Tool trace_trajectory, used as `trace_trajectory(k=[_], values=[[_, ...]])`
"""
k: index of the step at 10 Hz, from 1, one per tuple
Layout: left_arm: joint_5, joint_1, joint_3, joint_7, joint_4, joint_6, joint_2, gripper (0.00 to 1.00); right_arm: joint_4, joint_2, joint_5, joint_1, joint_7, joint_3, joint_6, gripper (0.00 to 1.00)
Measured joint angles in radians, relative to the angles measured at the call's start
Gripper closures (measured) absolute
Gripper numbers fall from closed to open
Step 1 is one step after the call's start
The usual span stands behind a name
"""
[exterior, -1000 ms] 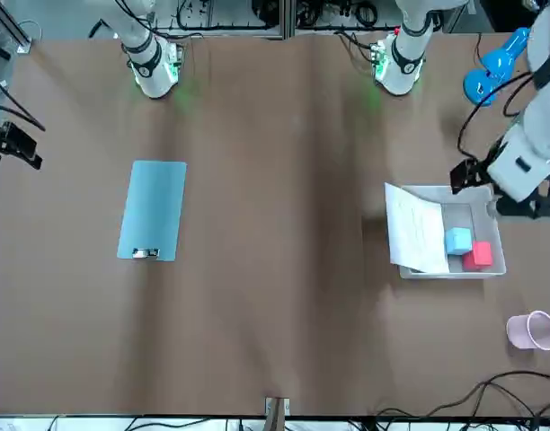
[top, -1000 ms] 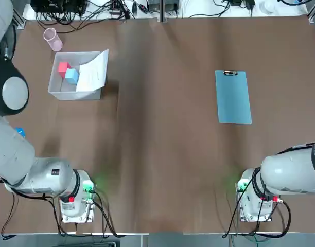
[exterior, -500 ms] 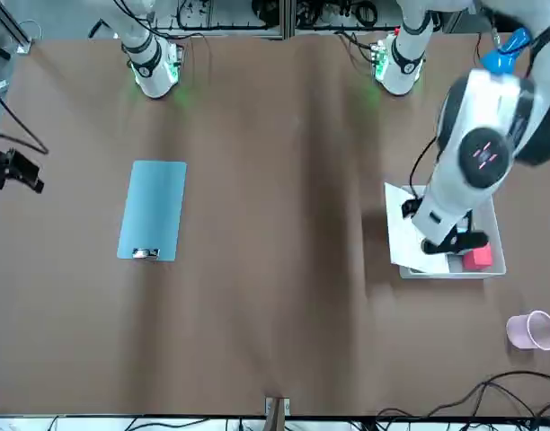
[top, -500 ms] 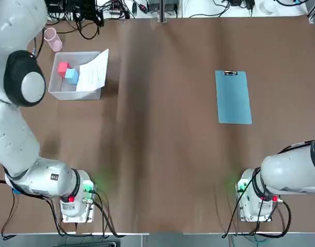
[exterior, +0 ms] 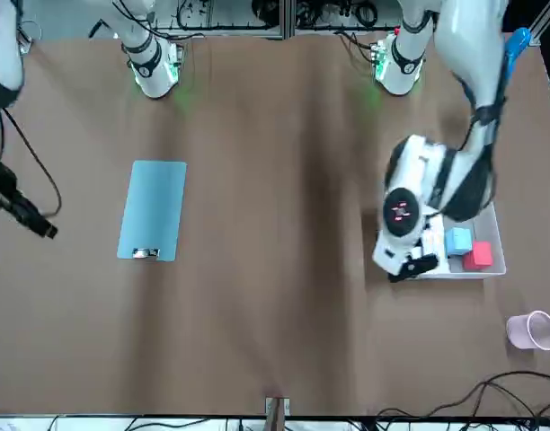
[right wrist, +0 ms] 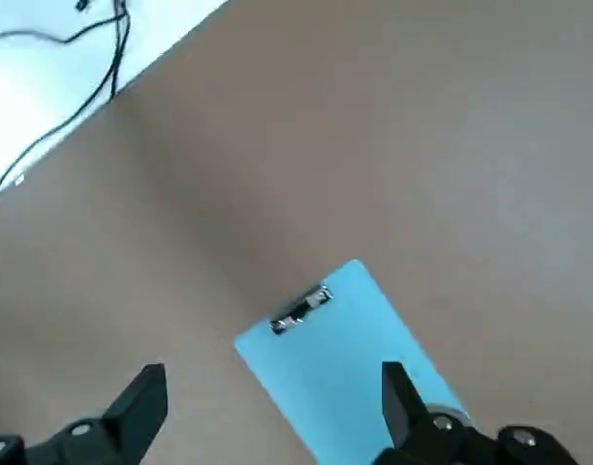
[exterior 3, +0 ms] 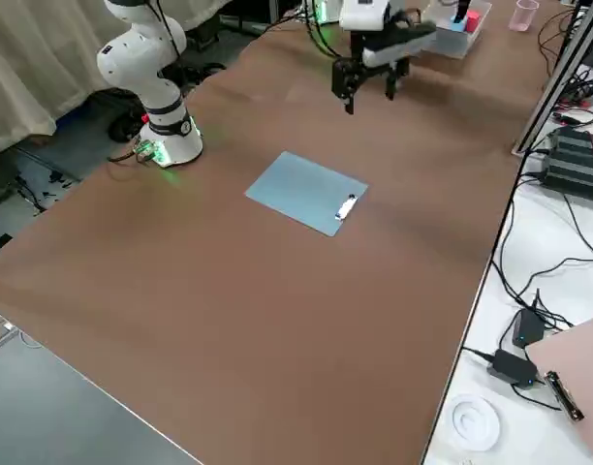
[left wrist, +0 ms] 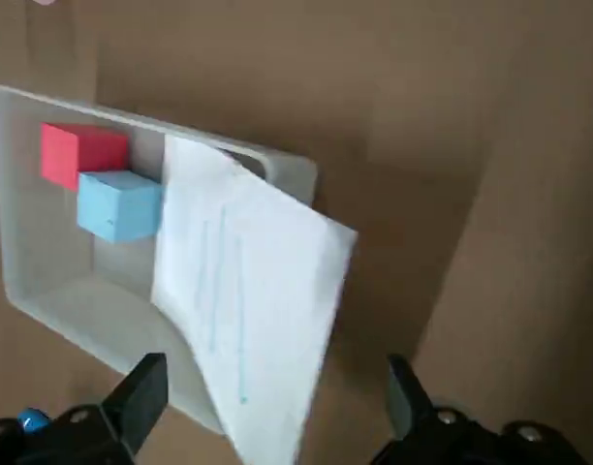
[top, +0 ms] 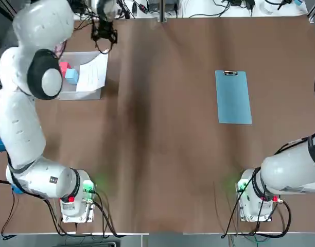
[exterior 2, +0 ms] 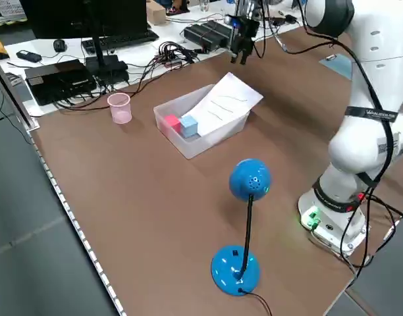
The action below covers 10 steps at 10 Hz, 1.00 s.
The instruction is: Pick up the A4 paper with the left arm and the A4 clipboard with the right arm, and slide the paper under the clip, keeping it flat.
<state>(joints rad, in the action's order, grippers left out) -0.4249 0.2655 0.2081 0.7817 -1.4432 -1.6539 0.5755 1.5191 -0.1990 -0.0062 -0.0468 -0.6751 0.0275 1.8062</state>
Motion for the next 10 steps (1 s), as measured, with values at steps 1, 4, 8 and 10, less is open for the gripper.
trace_trajectory(k=[1,4,8,10], values=[[-0.043,0.039,0.000,0.024,-0.009,0.001,0.022,0.05,0.014,-0.022,0.000,0.008,-0.050,0.000,0.033,0.02],[-0.200,0.095,0.000,0.042,-0.117,0.005,0.041,0.08,0.154,-0.047,0.000,0.014,-0.239,0.000,0.169,0.01],[-0.289,0.094,-0.001,0.042,-0.227,0.004,0.039,0.22,0.259,-0.100,0.001,0.034,-0.511,0.001,0.254,0.03],[-0.304,0.087,-0.003,0.042,-0.233,0.004,0.039,0.37,0.317,-0.129,0.002,0.046,-0.585,0.001,0.369,0.03]])
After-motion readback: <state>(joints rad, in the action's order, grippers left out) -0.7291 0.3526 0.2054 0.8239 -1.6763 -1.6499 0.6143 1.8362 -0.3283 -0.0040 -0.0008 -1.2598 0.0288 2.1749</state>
